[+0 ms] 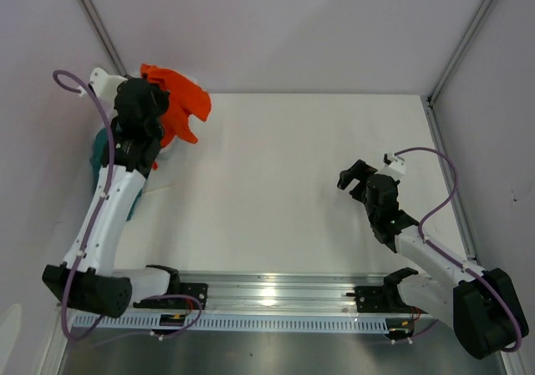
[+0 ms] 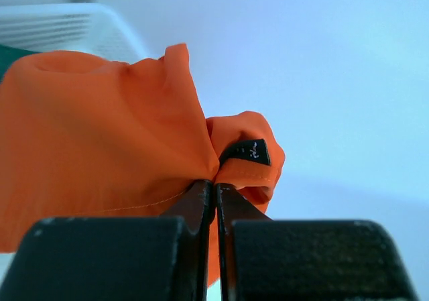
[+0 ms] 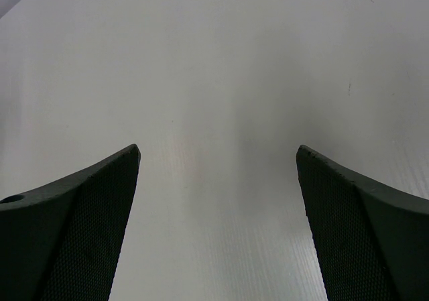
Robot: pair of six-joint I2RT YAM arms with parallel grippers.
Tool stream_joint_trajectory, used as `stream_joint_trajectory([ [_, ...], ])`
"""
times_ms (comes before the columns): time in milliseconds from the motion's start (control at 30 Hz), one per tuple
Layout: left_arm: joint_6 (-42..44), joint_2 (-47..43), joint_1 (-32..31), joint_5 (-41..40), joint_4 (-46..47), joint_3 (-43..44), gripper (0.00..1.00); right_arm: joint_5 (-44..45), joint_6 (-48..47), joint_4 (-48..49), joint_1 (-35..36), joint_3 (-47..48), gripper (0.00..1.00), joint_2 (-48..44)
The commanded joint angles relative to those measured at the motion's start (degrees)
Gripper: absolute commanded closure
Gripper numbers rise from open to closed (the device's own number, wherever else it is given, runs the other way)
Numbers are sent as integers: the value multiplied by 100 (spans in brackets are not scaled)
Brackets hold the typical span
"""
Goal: Fold and stack the shorts
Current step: Grab the shorts from the pile, then move the shorts to the center of the board
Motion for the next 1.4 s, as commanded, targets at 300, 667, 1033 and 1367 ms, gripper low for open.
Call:
stream_joint_trajectory([
  [300, 725, -2283, -2086, 305, 1498, -732, 100, 144, -167, 155, 46, 77, 0, -196],
  [667, 592, -3267, -2112, 1266, 1121, -548, 100, -32, -290, 296, 55, 16, 1, -249],
  [1033, 1269, -3742, -2112, -395, -381, -160, 100, -111, -308, 348, 73, 7, 1, -214],
  [1367, 814, -3296, -2112, 593, -225, -870, 100, -164, -325, 392, 82, -19, 0, -231],
])
